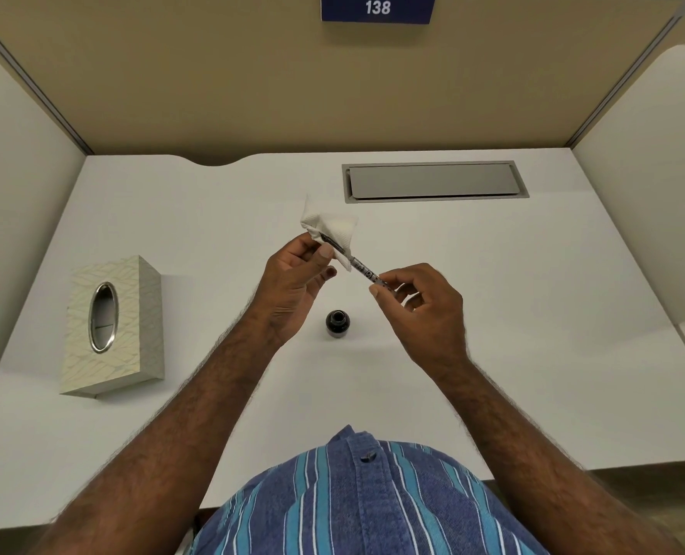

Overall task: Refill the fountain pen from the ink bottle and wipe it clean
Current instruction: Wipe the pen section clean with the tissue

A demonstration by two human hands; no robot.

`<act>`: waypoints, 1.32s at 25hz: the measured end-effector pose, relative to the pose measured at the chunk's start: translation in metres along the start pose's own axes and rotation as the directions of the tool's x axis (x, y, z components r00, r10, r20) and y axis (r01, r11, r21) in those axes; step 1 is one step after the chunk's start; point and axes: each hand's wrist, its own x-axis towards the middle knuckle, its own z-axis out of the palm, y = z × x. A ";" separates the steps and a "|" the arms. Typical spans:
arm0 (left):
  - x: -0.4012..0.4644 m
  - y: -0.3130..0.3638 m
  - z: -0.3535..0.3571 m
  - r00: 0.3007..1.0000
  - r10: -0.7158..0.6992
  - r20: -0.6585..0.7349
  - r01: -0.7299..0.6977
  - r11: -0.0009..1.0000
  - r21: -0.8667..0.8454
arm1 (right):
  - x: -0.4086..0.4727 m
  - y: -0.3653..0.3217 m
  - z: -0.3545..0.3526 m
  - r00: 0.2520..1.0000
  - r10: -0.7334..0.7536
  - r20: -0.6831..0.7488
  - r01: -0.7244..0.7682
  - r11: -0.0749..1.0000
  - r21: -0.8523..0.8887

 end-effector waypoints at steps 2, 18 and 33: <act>-0.001 0.001 0.000 1.000 -0.012 0.005 0.012 1.000 -0.008 | 0.000 0.000 -0.001 1.000 0.006 -0.008 -0.006 1.000 0.008; -0.001 0.001 0.001 0.999 -0.038 0.026 0.039 0.999 -0.033 | 0.009 0.000 -0.004 0.918 0.297 0.261 -0.393 0.765 0.511; -0.002 -0.003 -0.004 0.999 -0.039 0.009 0.040 0.998 -0.040 | 0.009 0.000 -0.001 0.846 0.379 0.374 -0.531 0.658 0.534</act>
